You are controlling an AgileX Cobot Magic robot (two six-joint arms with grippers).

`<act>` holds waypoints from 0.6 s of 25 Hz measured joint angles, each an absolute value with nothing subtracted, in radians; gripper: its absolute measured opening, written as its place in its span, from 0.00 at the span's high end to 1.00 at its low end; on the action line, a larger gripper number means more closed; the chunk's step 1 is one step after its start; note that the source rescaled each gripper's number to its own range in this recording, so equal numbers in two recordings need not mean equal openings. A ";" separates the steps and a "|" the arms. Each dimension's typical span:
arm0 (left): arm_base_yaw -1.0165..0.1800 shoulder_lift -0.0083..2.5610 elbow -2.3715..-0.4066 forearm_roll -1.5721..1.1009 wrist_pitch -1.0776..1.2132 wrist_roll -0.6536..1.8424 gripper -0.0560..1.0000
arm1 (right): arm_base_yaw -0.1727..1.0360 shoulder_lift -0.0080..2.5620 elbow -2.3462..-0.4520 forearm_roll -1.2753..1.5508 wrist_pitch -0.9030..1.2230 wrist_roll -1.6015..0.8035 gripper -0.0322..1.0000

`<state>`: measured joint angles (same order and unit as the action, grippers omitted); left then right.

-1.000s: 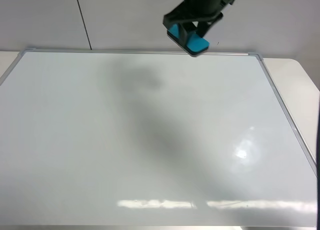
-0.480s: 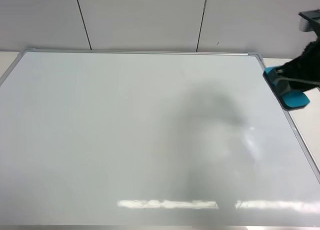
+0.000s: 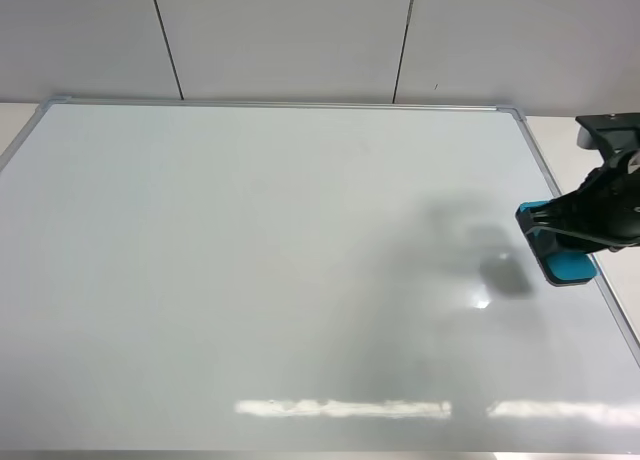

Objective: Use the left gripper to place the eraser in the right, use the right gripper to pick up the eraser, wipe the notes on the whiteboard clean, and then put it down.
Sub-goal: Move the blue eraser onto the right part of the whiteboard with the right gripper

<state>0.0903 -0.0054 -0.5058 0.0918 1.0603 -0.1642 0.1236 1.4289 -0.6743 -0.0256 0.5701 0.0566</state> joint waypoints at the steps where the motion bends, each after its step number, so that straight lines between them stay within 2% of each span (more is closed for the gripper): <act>1: 0.090 -0.005 -0.506 0.092 1.060 -0.164 0.00 | 0.124 1.450 -0.674 -0.014 0.550 0.057 0.97; 7: 0.090 -0.005 -0.506 0.092 1.060 -0.164 0.00 | 0.180 1.583 -0.673 0.047 0.424 0.057 0.97; 11: 0.090 -0.005 -0.506 0.092 1.061 -0.164 0.00 | 0.243 1.622 -0.673 0.055 0.387 0.084 0.97; 15: 0.090 -0.005 -0.506 0.092 1.061 -0.164 0.00 | 0.253 1.626 -0.673 0.055 0.371 0.099 0.97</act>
